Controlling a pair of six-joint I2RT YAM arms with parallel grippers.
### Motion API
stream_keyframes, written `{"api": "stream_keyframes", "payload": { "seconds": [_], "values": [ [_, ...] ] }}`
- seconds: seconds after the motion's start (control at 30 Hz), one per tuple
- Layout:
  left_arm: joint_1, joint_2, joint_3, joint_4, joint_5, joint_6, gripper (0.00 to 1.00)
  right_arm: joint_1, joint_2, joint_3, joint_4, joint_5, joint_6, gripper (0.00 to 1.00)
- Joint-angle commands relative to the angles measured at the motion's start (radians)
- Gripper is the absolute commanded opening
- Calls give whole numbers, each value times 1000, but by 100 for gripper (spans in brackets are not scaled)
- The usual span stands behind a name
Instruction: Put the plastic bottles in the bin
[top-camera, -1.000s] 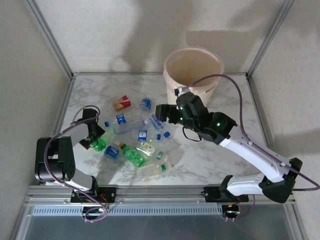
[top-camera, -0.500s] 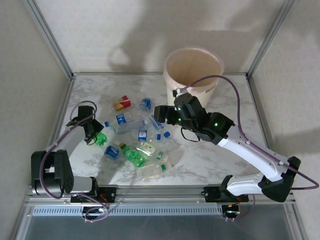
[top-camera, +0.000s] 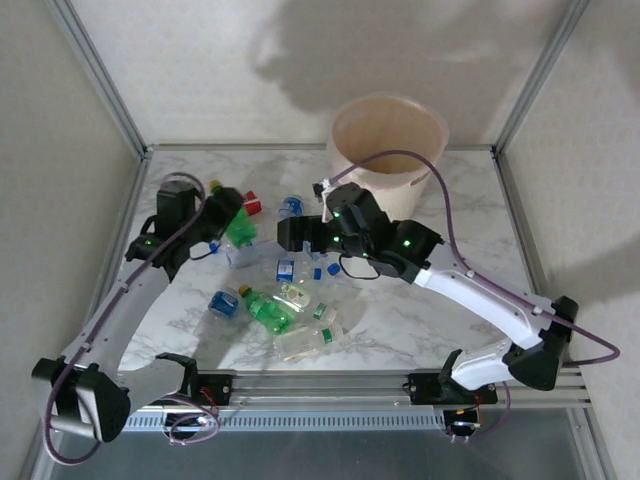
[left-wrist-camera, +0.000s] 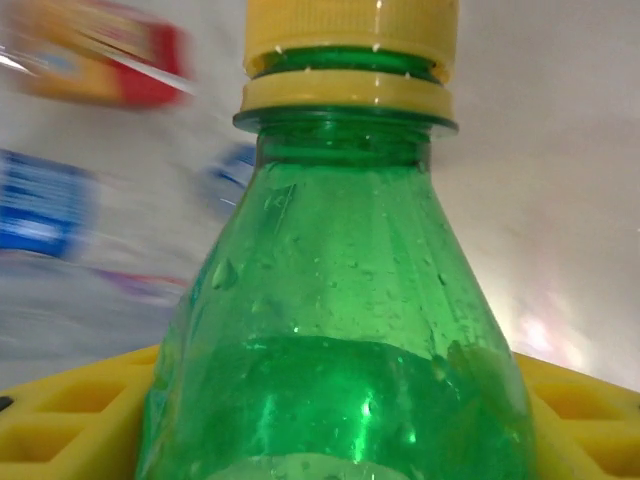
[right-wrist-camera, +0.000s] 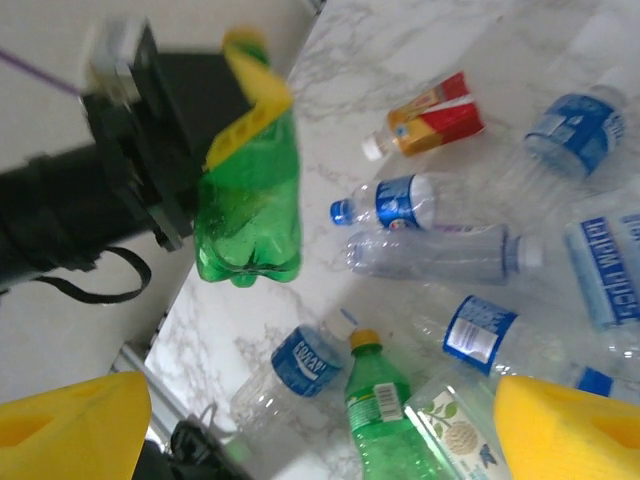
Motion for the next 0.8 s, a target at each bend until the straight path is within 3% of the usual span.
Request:
{"api": "stream_keyframes", "payload": {
  "seconds": [0.0,0.17,0.47,0.77],
  "values": [
    [-92,1,97,111,43,-107,63,15,16,60,37,-64,-14,91],
    [-190,30,188,141,55,-103,64,16,-14,59,50,-30,4,99],
    [-269,54,224,164,85,-97,62,-3,-39,41,131,-75,54,98],
    [-275,55,234,191,118,-105,63,-29,-34,19,165,-111,88,84]
  ]
}}
